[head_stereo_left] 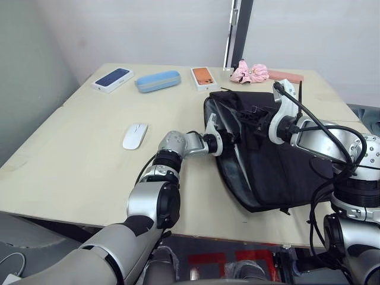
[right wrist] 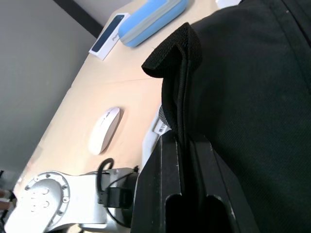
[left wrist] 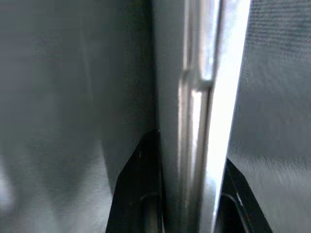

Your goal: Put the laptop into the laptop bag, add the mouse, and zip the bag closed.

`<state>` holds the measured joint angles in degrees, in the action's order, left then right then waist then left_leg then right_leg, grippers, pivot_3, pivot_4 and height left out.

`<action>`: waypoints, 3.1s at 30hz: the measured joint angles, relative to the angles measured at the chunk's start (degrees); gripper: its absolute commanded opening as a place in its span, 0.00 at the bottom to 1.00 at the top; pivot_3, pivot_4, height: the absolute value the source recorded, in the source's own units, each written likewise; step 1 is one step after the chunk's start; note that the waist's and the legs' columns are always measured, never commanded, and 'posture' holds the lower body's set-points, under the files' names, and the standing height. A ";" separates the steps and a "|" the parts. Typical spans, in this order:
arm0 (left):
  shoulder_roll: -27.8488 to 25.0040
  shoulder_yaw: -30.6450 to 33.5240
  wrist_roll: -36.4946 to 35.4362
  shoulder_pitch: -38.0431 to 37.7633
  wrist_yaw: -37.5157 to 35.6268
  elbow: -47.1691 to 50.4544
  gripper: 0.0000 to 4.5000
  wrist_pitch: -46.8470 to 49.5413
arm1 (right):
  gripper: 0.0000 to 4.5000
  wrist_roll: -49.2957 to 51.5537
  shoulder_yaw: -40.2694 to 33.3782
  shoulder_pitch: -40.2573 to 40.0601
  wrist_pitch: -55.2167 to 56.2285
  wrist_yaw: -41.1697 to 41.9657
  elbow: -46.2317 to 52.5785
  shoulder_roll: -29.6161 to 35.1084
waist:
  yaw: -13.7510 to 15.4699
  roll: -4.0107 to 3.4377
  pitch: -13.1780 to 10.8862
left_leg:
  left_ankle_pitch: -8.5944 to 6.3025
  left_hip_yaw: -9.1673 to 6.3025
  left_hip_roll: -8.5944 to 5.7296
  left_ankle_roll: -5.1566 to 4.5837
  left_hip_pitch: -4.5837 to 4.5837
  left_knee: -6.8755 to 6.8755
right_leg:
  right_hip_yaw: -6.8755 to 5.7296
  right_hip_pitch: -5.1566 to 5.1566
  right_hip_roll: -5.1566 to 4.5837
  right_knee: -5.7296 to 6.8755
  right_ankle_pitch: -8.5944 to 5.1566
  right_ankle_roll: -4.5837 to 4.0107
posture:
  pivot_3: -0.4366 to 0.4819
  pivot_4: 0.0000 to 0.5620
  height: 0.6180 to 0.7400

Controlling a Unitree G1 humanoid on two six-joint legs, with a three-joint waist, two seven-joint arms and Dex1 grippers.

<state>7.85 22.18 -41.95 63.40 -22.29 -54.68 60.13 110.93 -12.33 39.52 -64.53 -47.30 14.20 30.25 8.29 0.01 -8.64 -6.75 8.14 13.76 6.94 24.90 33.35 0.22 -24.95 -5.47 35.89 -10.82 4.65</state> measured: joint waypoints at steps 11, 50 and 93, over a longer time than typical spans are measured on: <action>-1.23 -3.38 2.00 0.02 -3.58 0.13 0.76 0.99 | 0.00 0.65 3.53 -2.39 4.82 3.32 1.09 6.17 | 0.37 0.00 0.00 | 0.03 -0.25 -0.03 -0.09 0.16 0.29 | -0.18 0.08 -0.06 0.06 0.02 0.03 | 0.48 0.27 1.00; -68.06 -13.74 3.59 -38.47 -57.92 57.07 0.76 -17.45 | 0.45 -27.76 16.99 -2.42 0.44 36.58 -4.65 12.60 | -1.59 -0.13 0.08 | 0.12 -0.38 0.00 0.02 0.10 0.31 | -0.31 0.10 -0.06 0.22 -0.36 -0.57 | 0.48 0.27 1.00; -64.58 1.72 13.64 -46.68 -41.75 35.08 0.76 -28.93 | 0.99 -65.66 -20.51 -31.99 24.94 108.27 9.73 32.21 | -2.70 -0.01 0.46 | -0.10 0.36 0.23 -0.46 -1.29 0.19 | 0.45 0.53 0.10 0.70 -0.49 -0.86 | 0.48 0.27 1.00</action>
<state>-56.73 23.91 -28.31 16.71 -64.04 -19.60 31.20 45.27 -32.84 7.53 -39.58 60.97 23.93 62.45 5.59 0.01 -8.18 -6.85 8.50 13.99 6.48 23.62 33.54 0.67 -24.42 -5.37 36.59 -11.31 3.79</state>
